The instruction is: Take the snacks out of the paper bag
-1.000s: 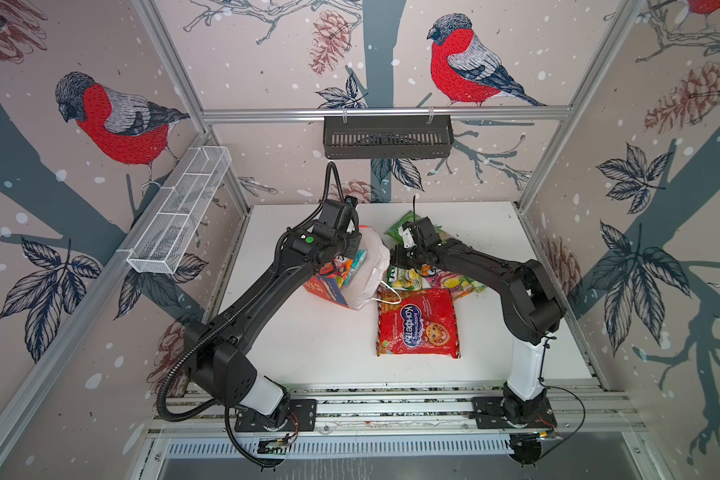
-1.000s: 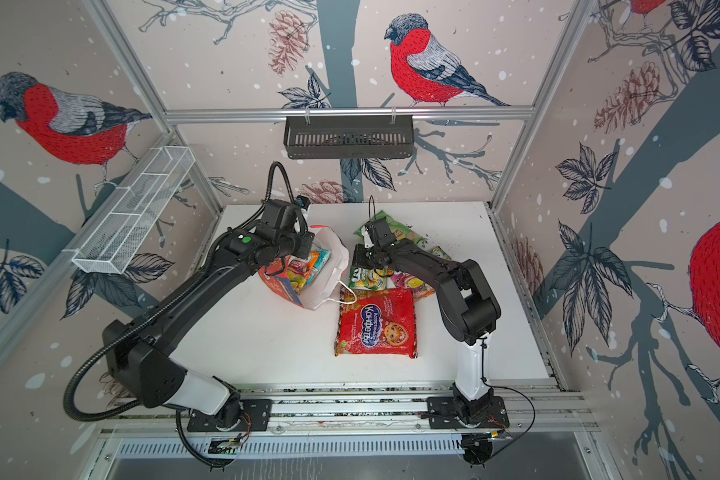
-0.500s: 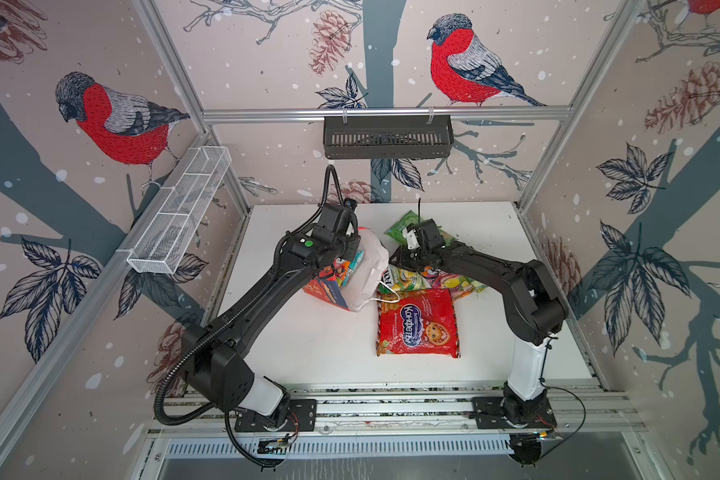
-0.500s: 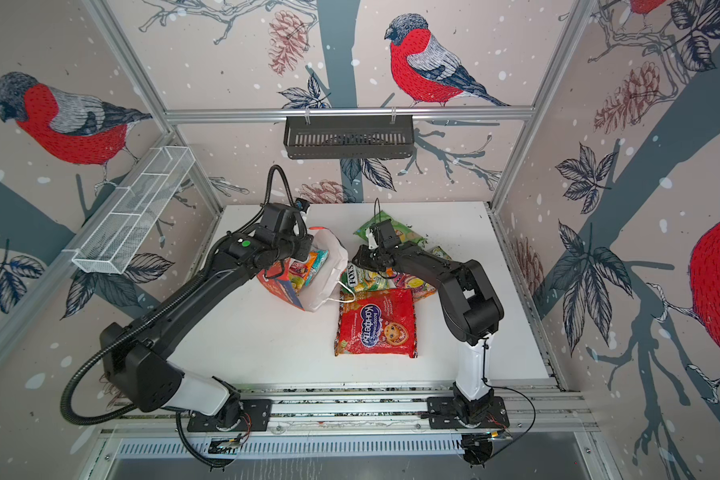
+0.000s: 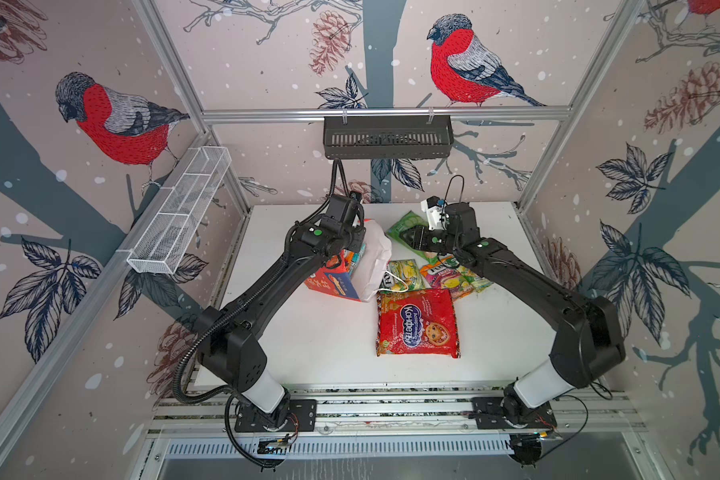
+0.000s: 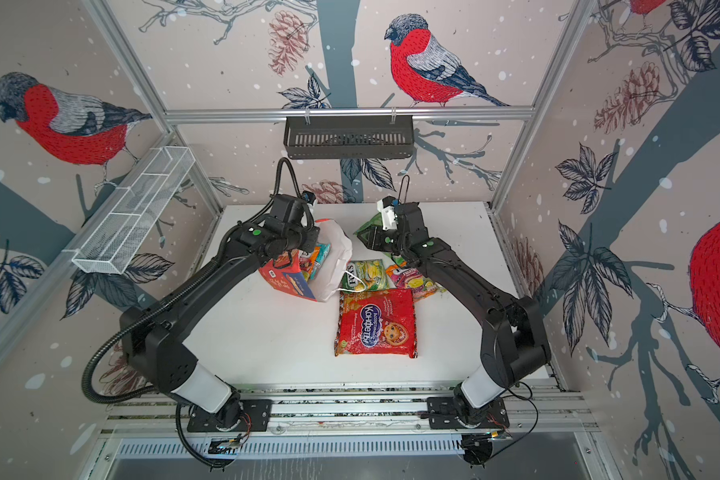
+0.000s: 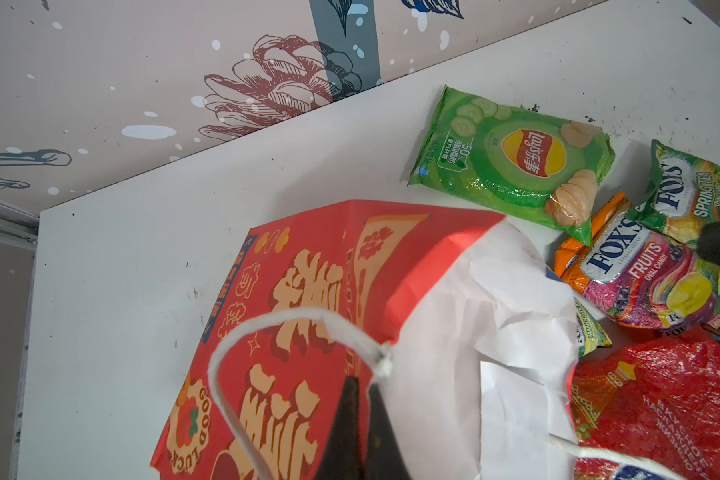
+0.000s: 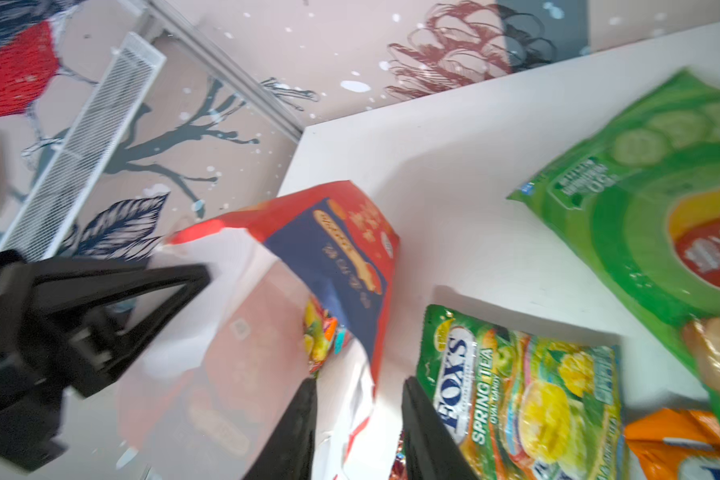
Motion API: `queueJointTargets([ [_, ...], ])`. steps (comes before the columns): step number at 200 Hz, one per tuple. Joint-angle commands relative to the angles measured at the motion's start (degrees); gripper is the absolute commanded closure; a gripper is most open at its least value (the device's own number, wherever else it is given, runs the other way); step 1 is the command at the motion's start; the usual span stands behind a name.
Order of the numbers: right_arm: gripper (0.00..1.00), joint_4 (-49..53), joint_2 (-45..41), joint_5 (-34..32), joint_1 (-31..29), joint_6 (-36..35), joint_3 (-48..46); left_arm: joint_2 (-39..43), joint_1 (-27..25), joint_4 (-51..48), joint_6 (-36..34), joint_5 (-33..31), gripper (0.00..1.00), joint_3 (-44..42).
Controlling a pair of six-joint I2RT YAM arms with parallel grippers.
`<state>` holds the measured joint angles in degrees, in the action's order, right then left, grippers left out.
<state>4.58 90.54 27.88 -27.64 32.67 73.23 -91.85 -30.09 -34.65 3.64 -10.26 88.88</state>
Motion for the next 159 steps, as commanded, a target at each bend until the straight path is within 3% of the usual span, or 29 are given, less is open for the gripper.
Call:
queueJointTargets([
  [1,0.63,0.7,0.2,10.9,-1.2,-4.0,2.5,-0.4,0.1,1.3,0.6,0.2,1.0,0.6],
  [27,0.64,4.8,4.1,14.6,-4.6,-4.9,5.8,-0.7,0.2,3.6,-0.1,-0.1,1.0,0.3],
  [54,0.65,2.2,7.4,13.7,-9.0,-0.7,7.4,-0.8,0.1,5.2,-1.0,0.0,1.0,-0.2],
  [99,0.64,-1.3,6.6,2.6,-12.9,6.8,3.8,-0.2,0.2,3.7,-1.2,-0.3,1.0,0.8],
  [159,0.66,-0.2,5.7,-10.4,-15.8,13.5,1.5,9.0,0.1,9.3,-4.0,6.3,1.0,-9.0],
])
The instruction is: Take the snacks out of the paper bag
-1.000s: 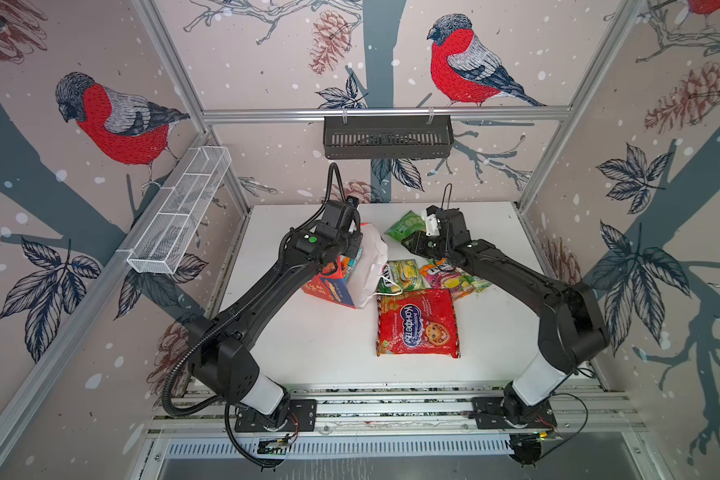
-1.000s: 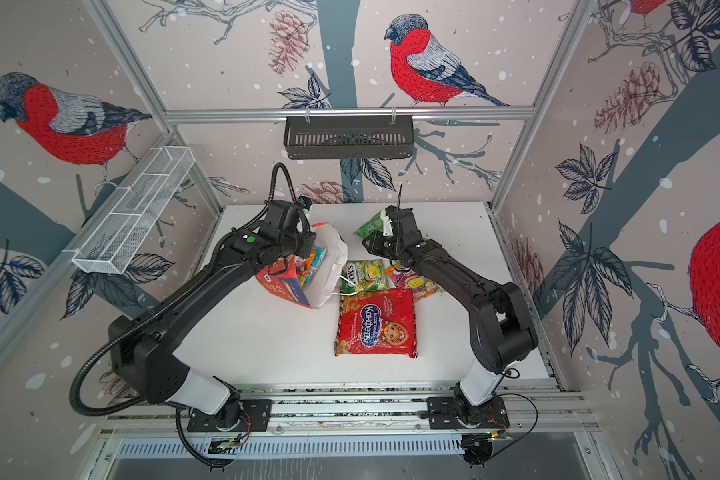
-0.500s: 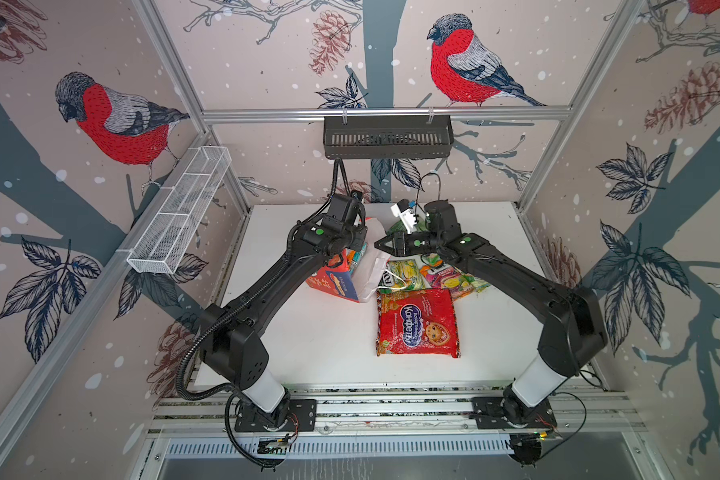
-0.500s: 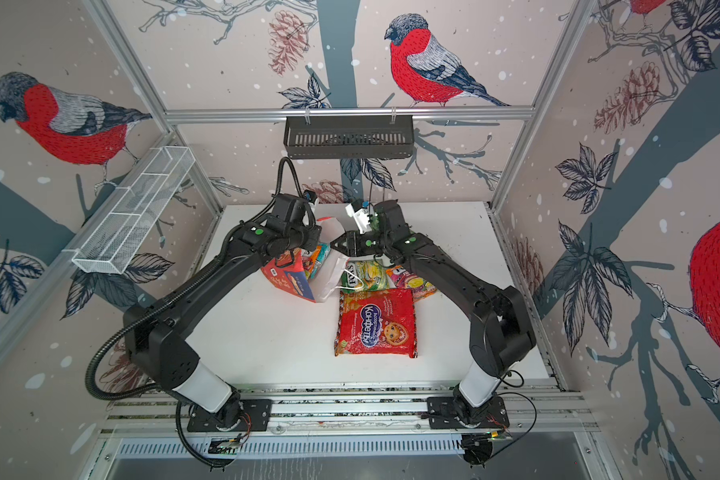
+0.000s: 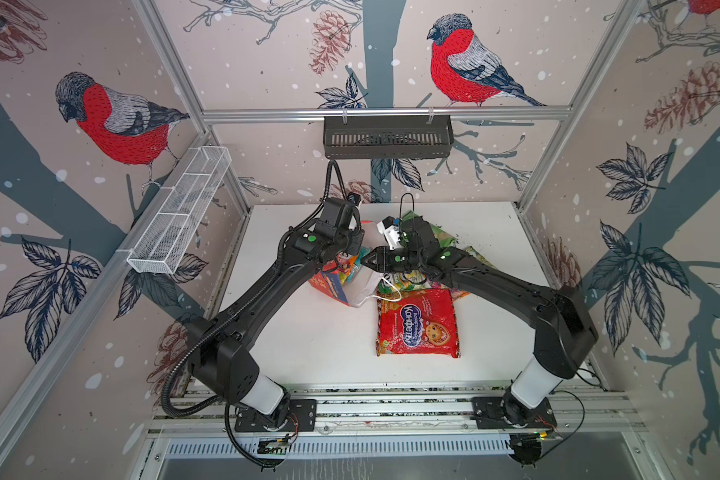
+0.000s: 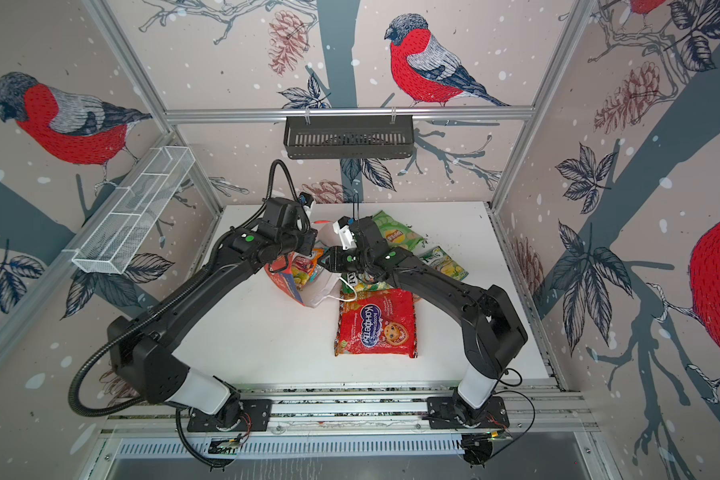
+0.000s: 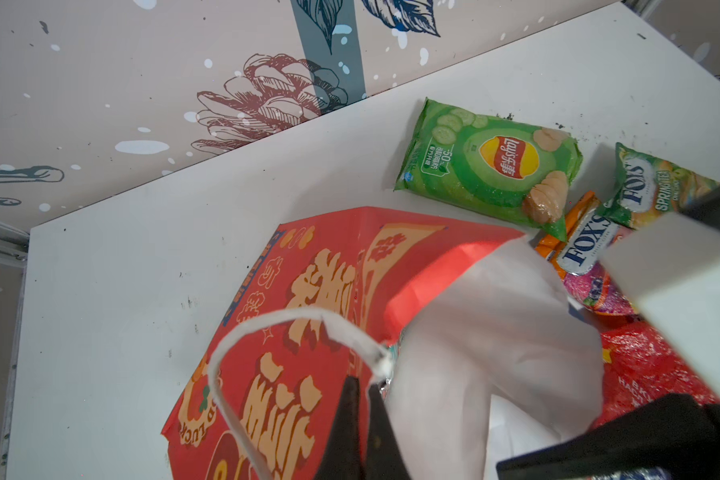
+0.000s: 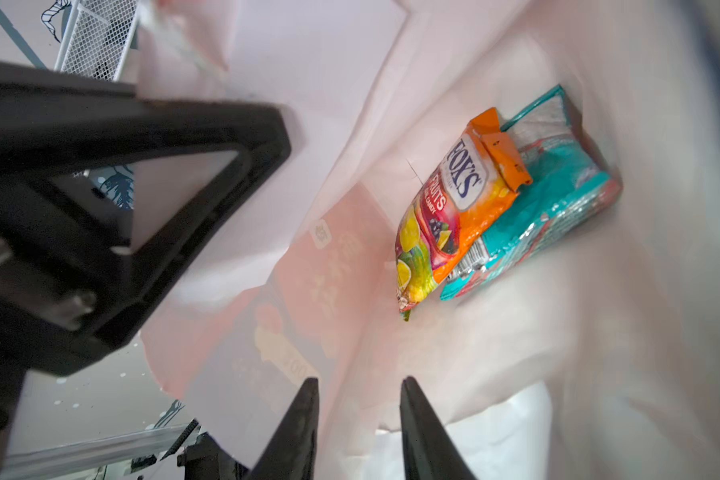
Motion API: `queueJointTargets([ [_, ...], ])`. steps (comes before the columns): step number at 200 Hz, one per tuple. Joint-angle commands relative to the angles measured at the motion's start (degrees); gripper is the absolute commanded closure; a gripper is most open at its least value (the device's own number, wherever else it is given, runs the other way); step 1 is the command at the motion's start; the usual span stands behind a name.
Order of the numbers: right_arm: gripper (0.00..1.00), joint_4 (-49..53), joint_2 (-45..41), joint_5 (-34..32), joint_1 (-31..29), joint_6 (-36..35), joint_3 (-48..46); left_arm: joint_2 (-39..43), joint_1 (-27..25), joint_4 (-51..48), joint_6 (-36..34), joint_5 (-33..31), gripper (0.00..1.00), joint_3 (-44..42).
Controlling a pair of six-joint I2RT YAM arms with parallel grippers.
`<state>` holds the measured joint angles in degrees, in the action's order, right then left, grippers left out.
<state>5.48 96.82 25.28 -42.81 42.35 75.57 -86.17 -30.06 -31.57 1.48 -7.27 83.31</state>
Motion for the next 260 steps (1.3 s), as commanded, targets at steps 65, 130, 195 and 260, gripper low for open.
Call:
queueJointTargets([
  [65,0.66,0.8,-3.0,-15.6,-5.2,1.8,-1.4,14.5,0.3,8.0,-4.1,3.8,1.0,-15.3],
  [130,0.65,-3.0,-3.2,-9.8,-5.1,-3.7,-1.6,14.0,0.4,10.5,-1.6,5.6,1.0,-15.8],
  [195,0.67,1.5,-0.3,-6.3,-4.4,-7.2,2.7,5.2,1.0,0.7,3.3,3.4,1.0,-4.0],
  [260,0.59,-1.0,-3.1,-10.6,-2.2,-4.7,0.7,-1.5,1.1,-3.9,3.1,4.8,1.0,5.2],
])
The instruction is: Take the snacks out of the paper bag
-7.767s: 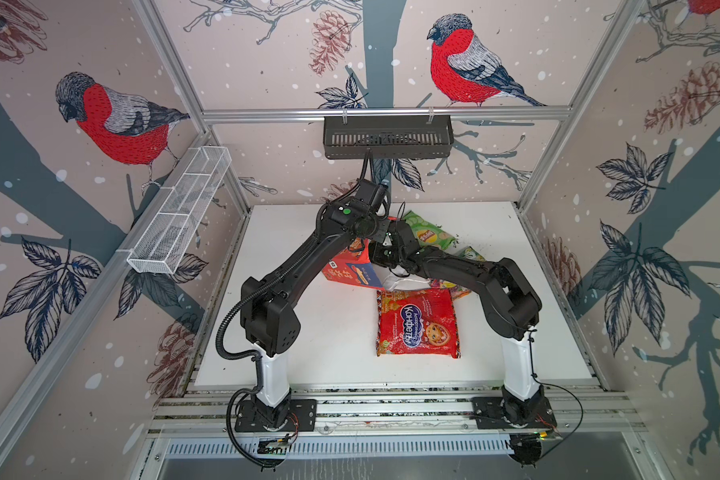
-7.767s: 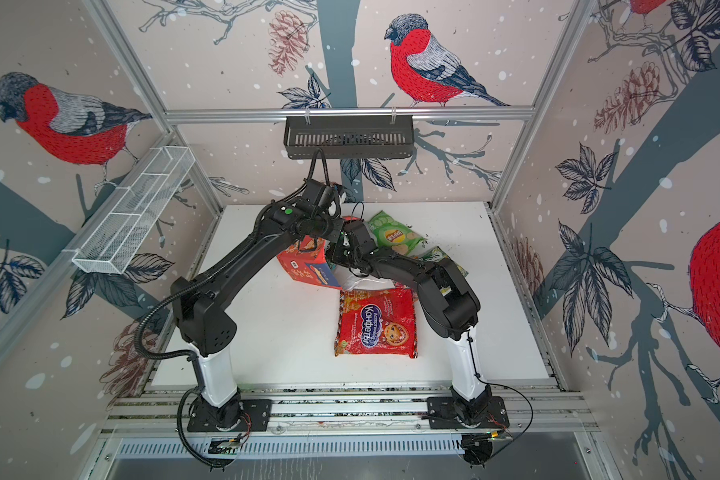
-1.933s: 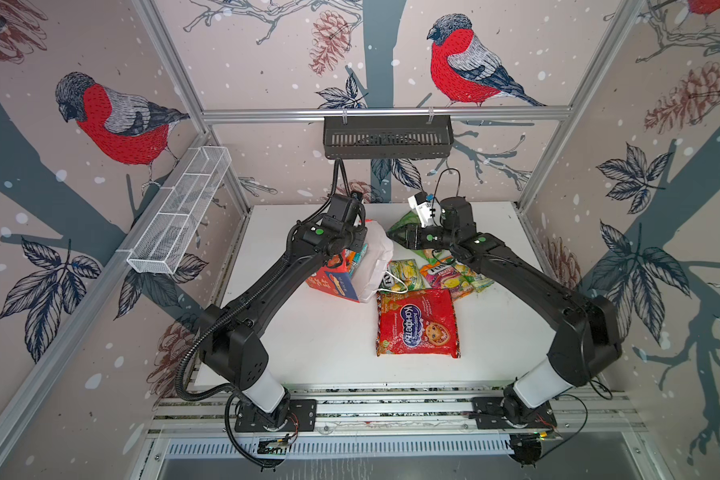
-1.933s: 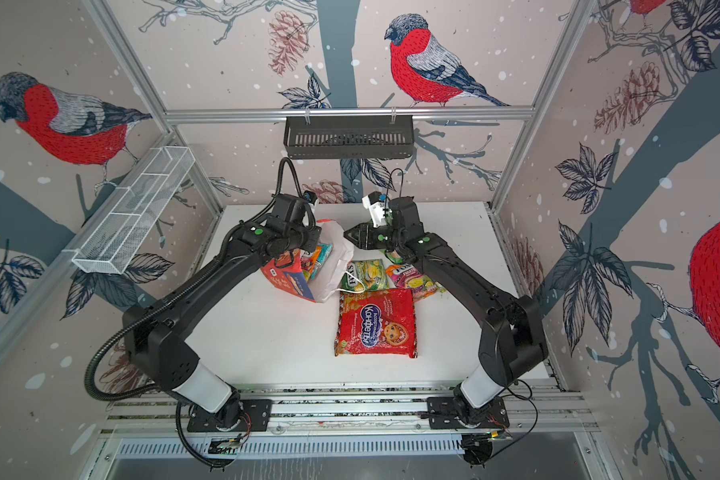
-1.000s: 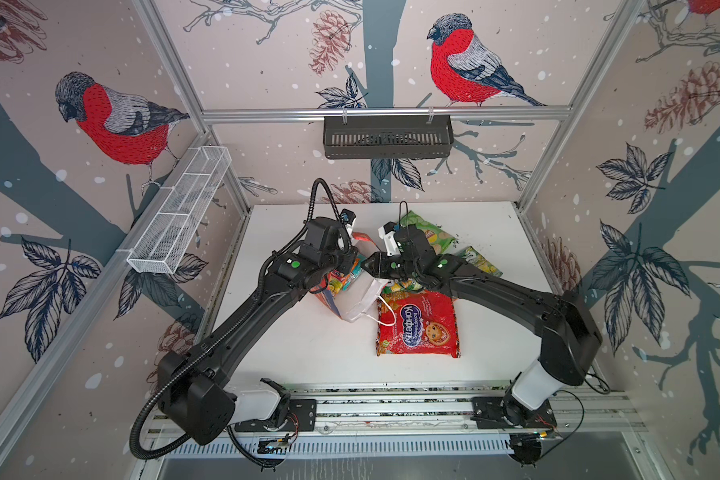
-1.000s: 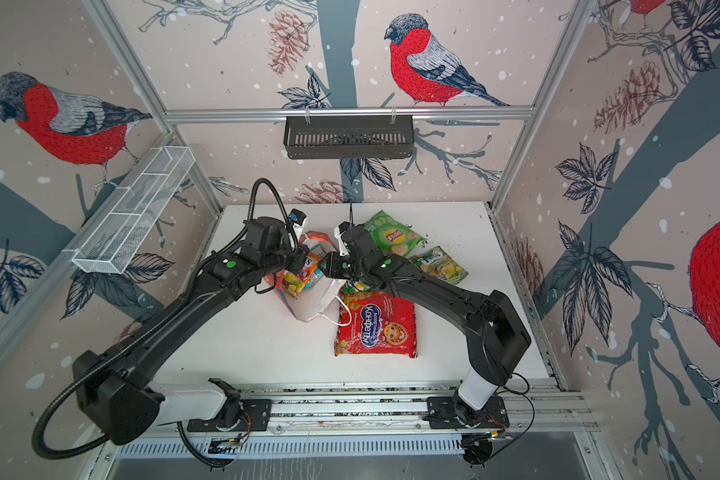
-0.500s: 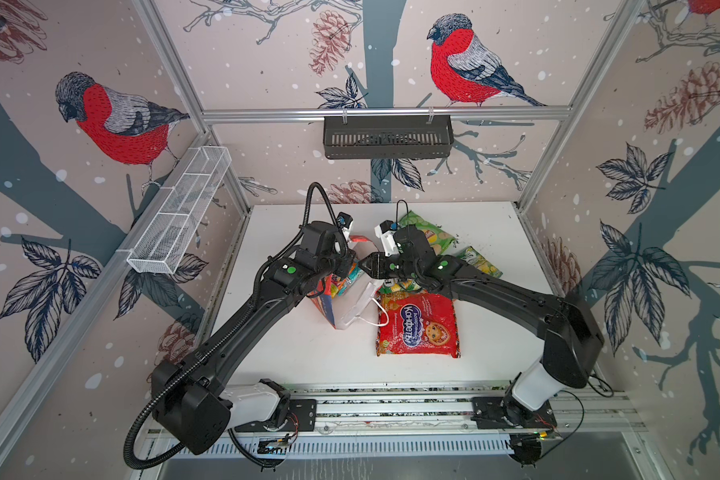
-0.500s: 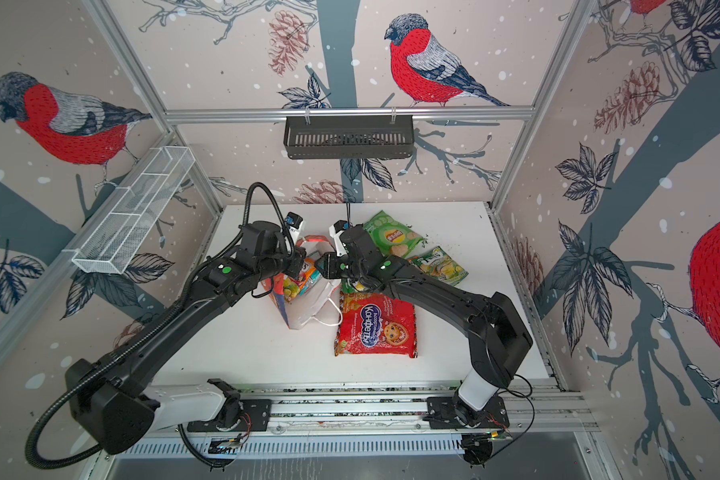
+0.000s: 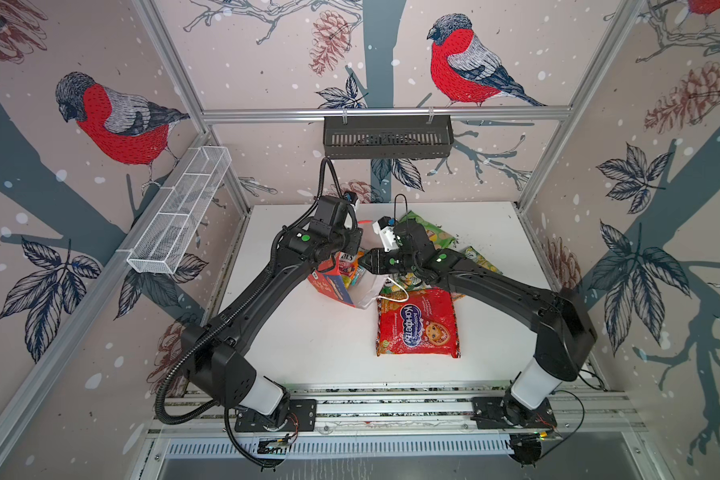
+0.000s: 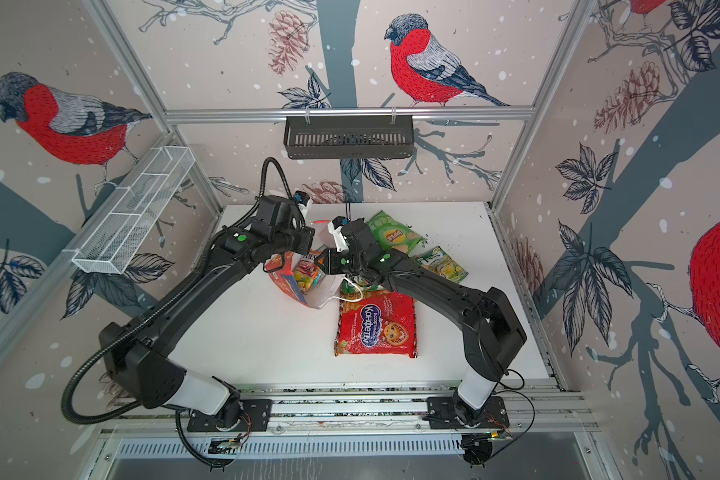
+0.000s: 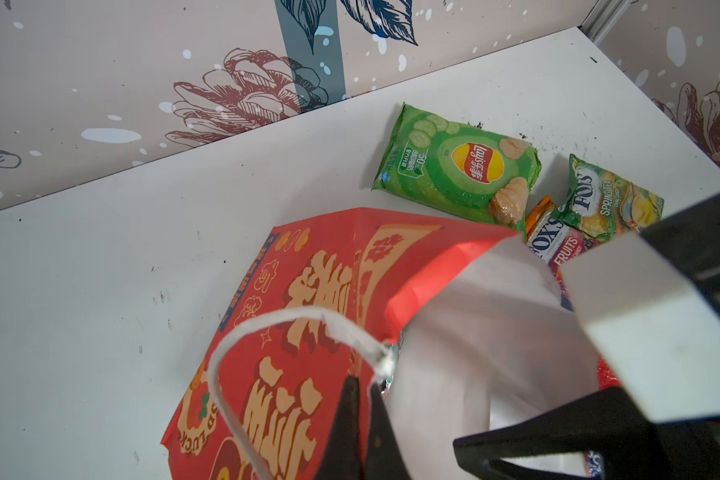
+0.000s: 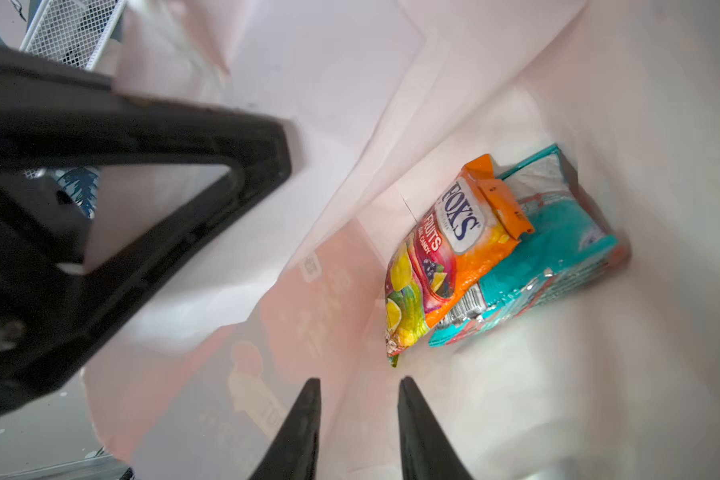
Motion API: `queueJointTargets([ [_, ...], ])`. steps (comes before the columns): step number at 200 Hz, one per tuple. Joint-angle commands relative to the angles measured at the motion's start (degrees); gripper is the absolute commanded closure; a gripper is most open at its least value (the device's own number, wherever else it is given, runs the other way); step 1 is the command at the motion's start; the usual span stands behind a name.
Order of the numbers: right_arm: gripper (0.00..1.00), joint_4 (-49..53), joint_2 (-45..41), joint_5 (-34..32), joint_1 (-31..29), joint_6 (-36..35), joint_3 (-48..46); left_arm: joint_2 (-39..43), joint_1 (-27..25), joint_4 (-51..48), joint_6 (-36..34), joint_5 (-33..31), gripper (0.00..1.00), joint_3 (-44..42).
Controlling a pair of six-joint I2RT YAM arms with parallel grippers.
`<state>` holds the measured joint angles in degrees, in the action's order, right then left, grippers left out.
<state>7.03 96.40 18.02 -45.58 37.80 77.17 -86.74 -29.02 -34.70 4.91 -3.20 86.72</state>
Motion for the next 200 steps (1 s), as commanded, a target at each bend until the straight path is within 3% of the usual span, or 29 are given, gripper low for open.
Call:
queueJointTargets([
  [1,0.59,-2.5,-3.0,-3.5,0.7,-0.3,-0.9,-1.0,0.0,-0.8,-0.4,0.7,1.0,1.8],
  [56,0.55,6.4,-12.0,-10.7,3.6,-23.4,2.6,-1.2,0.1,-2.9,-5.5,0.6,1.0,3.3],
  [83,0.55,6.9,-12.5,-11.0,5.7,-26.8,2.8,-0.8,0.0,-3.2,-7.5,2.2,1.0,3.0],
  [131,0.5,12.0,-7.9,-14.5,3.8,-34.3,6.9,-0.6,0.1,-4.1,-9.0,6.0,1.0,3.0],
  [200,0.48,12.3,-4.4,-20.5,2.0,-36.0,9.1,0.3,0.1,-3.8,-9.1,8.2,1.0,2.1],
])
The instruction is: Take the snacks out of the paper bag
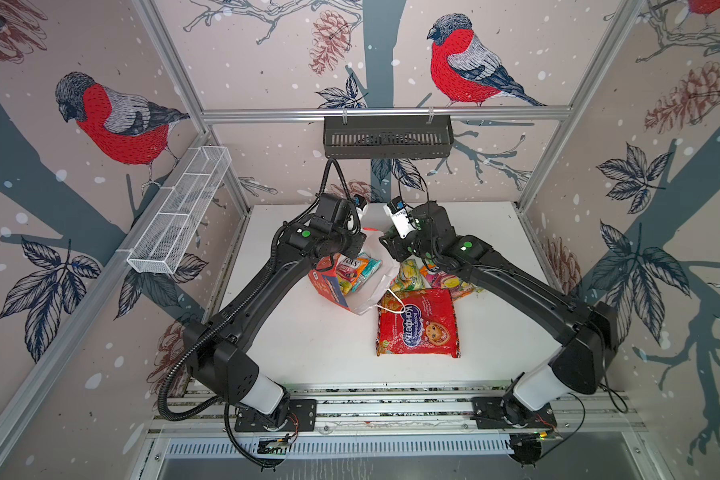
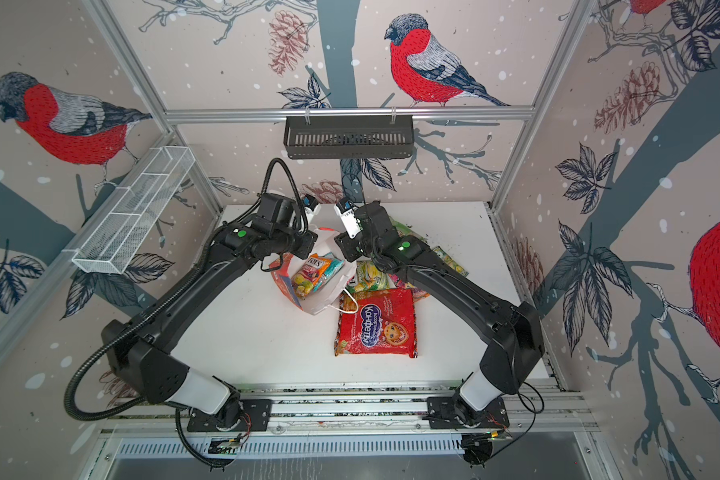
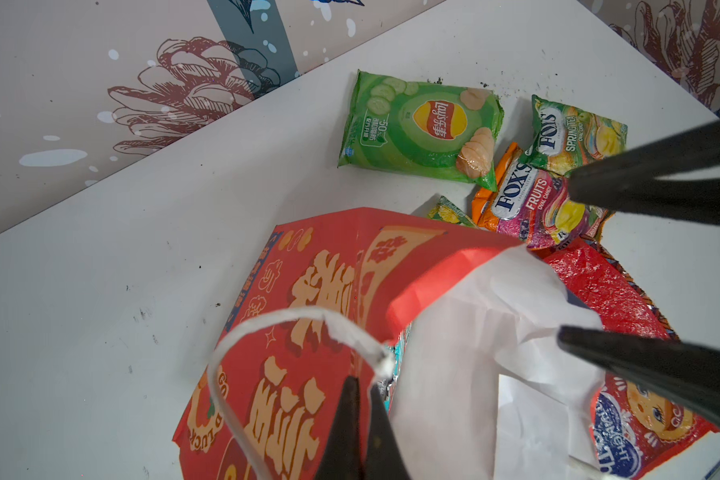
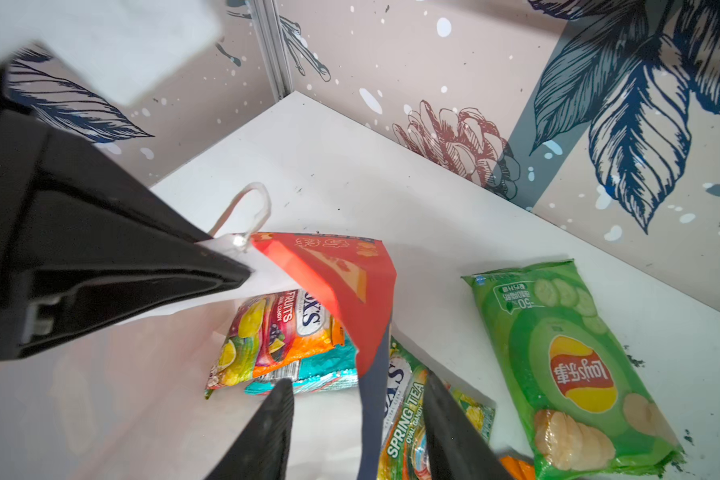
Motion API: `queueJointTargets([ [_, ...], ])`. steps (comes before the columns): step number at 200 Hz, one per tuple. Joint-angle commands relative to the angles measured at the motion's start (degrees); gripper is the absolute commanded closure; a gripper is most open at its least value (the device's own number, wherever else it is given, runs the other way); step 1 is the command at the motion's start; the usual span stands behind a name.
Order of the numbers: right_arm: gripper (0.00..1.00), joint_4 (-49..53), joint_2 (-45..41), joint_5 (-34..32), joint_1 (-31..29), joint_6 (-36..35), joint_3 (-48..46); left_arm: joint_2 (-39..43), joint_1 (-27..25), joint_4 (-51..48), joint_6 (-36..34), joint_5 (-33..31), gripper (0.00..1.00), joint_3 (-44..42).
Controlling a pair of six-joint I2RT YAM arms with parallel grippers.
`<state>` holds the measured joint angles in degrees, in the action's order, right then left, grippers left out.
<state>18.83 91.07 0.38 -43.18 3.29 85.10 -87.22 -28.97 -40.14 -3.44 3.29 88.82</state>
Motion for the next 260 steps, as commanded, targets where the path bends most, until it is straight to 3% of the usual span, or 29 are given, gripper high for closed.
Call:
queueJointTargets([
  [1,0.48,0.5,1.1,-2.9,-0.4,-1.4,1.2,0.8,0.1,1.7,-0.8,1.7,1.0,0.0],
  [89,0.5,0.8,6.2,-8.5,-0.9,-2.2,5.1,1.0,0.1,1.6,-1.4,3.8,1.0,-0.7],
  [105,0.58,0.8,6.6,-9.1,-1.1,-1.8,5.7,1.0,0.1,1.2,-1.6,3.7,1.0,-0.7],
  [132,0.81,1.2,6.9,-11.4,-2.0,-0.8,6.2,1.2,0.1,0.9,-1.9,2.9,1.0,-0.7],
  [172,0.91,6.2,8.5,-12.1,-4.0,3.7,10.5,1.6,0.1,0.3,-2.0,1.0,1.0,-0.3],
  [203,0.93,13.1,12.2,-11.3,-5.4,7.7,16.9,2.9,0.1,1.2,-1.4,0.7,0.84,-0.3],
  [223,0.94,15.9,14.6,-11.1,-5.5,9.7,19.7,4.5,0.1,2.4,-0.9,2.0,0.82,0.0],
  [239,0.95,18.1,16.3,-11.3,-5.5,11.3,22.1,6.0,0.1,3.4,-0.6,2.4,0.74,0.4],
  [260,0.95,20.7,18.2,-11.5,-5.5,13.1,25.3,8.6,0.0,4.8,-0.3,1.8,0.74,0.3],
])
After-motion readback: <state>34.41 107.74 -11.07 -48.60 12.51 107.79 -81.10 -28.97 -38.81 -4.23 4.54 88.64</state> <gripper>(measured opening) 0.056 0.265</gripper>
